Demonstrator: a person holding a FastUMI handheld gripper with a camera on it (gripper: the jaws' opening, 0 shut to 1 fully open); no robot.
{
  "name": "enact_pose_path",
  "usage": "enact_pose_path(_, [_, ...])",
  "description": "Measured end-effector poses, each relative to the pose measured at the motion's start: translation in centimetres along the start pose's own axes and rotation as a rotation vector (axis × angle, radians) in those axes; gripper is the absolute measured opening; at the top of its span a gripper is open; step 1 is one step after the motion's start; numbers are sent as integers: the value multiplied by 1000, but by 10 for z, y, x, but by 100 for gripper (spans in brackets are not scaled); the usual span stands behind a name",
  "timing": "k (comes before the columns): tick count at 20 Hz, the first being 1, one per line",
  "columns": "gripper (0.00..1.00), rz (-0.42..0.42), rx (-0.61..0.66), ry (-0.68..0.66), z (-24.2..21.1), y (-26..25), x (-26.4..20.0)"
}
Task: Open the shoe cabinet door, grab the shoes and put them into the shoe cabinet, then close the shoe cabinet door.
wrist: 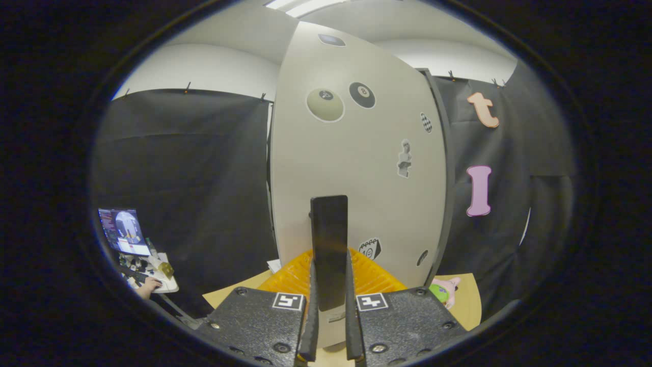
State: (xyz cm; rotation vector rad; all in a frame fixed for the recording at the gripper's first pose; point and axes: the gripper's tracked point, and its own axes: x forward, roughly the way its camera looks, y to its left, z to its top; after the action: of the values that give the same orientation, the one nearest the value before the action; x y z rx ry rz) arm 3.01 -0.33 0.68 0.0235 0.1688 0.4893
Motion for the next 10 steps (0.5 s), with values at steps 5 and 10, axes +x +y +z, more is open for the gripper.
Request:
enact_pose_path(5, [24, -63, -4, 8, -1, -35, -46])
enact_pose_path(10, [20, -164, -9, 14, -4, -51, -61])
